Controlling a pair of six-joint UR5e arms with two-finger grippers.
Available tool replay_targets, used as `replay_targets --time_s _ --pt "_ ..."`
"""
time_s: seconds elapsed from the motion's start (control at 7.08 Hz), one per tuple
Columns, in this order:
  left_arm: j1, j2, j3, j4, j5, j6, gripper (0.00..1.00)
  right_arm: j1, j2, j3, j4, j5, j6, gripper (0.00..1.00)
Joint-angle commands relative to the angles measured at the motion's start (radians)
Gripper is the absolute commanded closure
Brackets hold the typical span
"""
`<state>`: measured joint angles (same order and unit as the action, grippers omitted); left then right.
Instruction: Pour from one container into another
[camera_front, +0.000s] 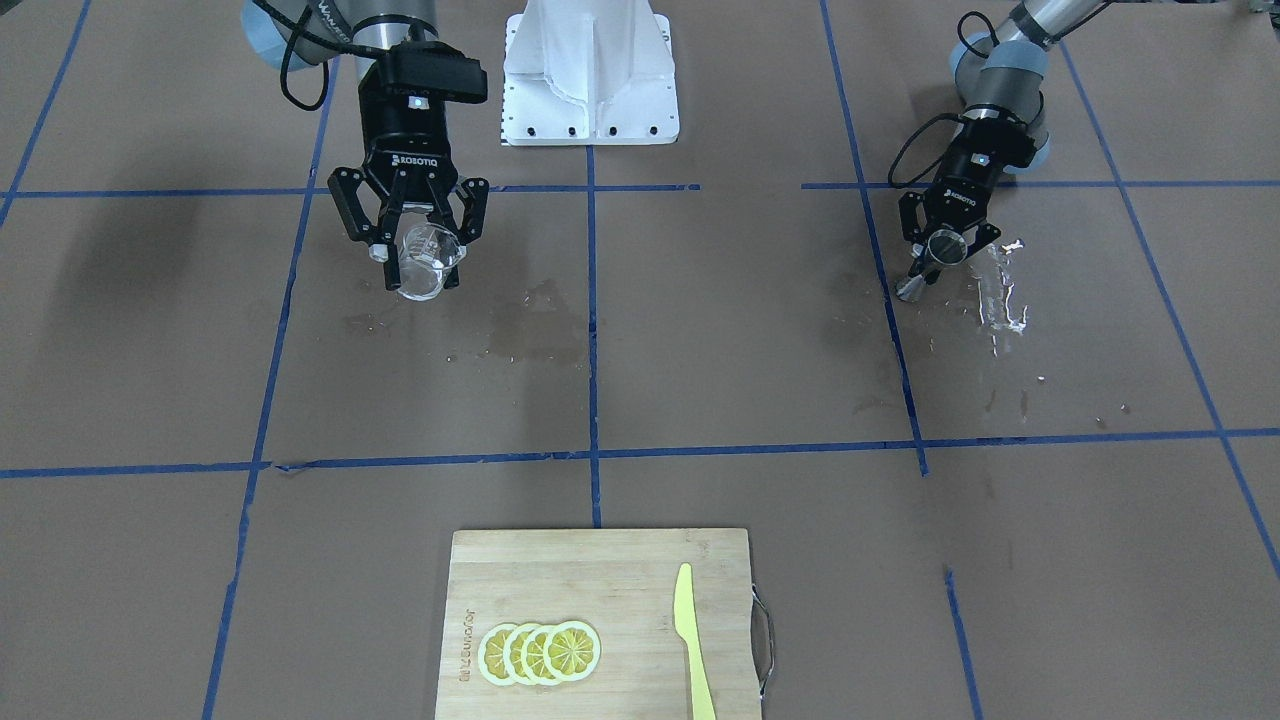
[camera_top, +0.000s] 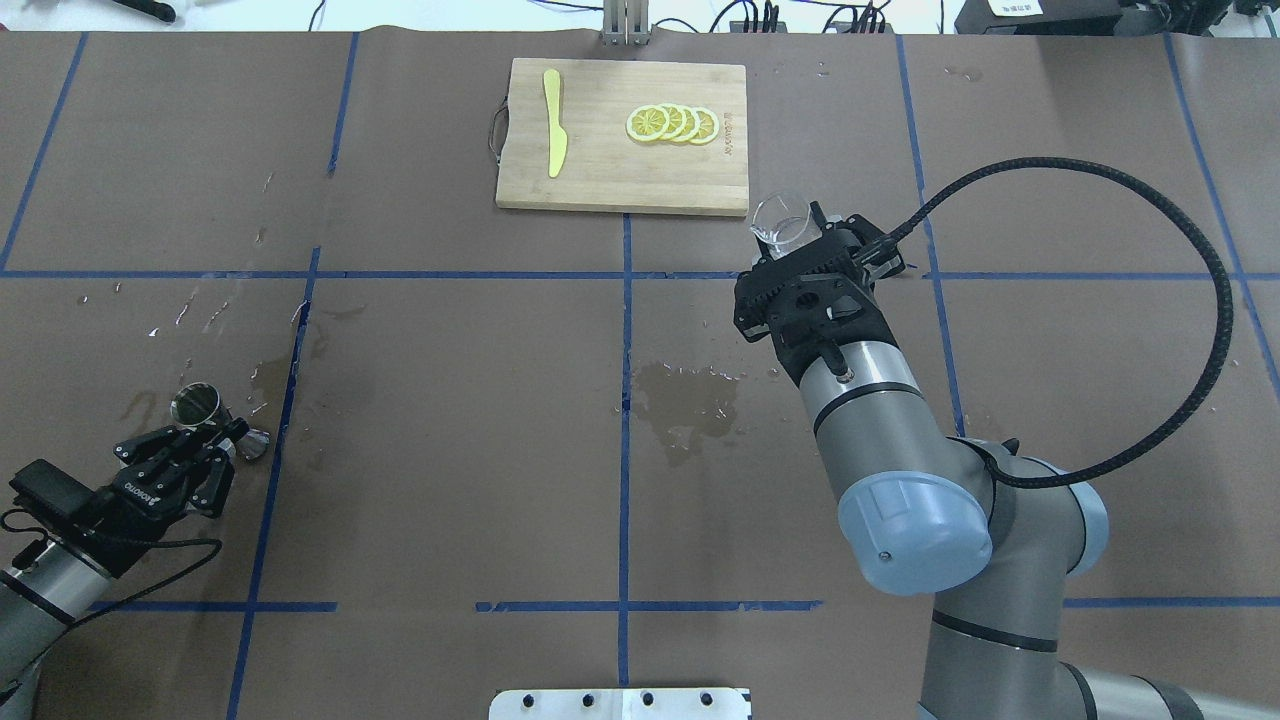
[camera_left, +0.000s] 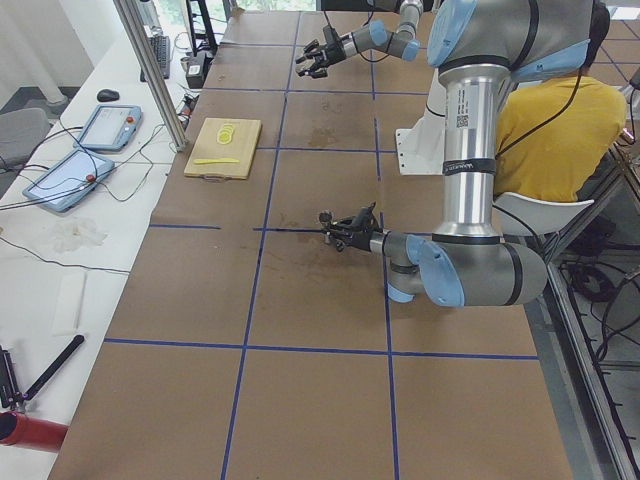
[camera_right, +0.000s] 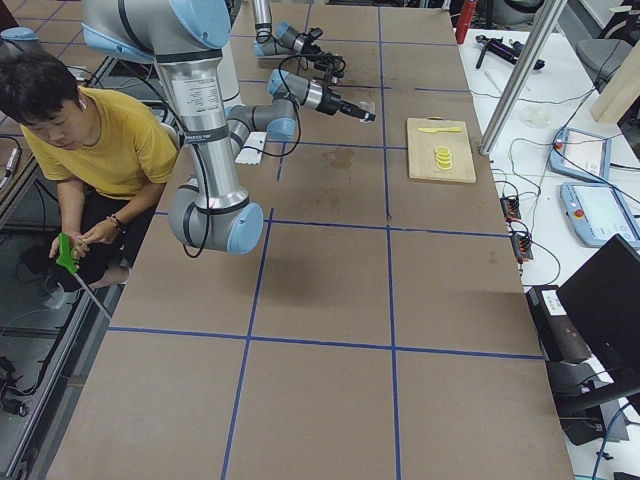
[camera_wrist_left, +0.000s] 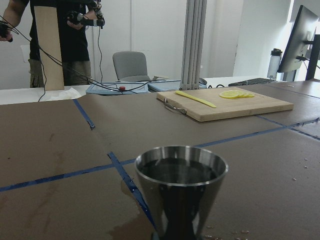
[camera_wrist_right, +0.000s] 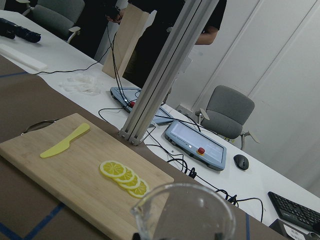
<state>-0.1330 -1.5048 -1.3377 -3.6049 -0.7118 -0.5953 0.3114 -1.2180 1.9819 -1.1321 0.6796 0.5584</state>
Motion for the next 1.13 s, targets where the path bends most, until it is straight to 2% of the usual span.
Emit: replay_targets --time_s 0.0,0.71,0.99 --pt "0.001 -0.002 0.002 0.000 0.000 0.002 0.89 0.000 0.000 0.000 0.000 0.000 0.000 1.00" --pt "0.001 -0.017 0.009 0.000 0.000 0.008 0.80 0.000 -0.002 0.000 0.000 0.000 0.000 1.00" --pt "0.001 -0.018 0.012 0.000 0.000 0.008 0.71 0.000 -0.002 0.000 0.000 0.000 0.000 1.00"
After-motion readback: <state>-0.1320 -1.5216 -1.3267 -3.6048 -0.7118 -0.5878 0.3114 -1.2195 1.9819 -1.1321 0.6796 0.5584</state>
